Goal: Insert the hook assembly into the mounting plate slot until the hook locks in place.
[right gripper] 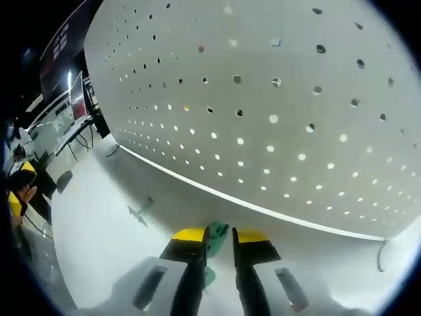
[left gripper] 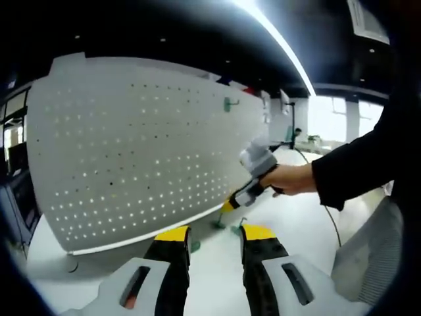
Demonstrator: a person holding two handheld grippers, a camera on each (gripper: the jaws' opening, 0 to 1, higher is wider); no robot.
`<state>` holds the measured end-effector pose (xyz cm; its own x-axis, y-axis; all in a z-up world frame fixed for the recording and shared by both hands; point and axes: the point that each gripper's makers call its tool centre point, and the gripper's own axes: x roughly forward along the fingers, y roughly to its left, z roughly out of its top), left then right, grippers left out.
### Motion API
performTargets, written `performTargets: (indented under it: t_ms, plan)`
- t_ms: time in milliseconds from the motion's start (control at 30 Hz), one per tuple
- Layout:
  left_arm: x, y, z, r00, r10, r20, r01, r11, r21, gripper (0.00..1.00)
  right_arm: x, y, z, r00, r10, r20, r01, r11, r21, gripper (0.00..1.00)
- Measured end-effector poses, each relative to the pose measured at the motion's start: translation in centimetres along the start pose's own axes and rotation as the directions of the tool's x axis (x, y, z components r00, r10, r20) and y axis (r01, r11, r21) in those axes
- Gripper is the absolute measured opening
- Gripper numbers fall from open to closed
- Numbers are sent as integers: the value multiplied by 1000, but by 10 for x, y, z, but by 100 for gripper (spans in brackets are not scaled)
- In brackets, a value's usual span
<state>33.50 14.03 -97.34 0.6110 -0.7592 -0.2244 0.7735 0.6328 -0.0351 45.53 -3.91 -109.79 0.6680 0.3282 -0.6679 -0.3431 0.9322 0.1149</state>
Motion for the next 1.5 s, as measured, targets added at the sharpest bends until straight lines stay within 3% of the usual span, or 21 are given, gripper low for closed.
performTargets:
  t_ms: [867,1500]
  plan:
    - [0,0,-1,1000,-1,-5,1,1000,-1,30,0,4,-3,1000,22,-5,-22,999,39,1]
    - [2,-4,-3,1000,-14,-13,14,1000,7,30,-23,10,17,996,17,88,-19,999,31,1]
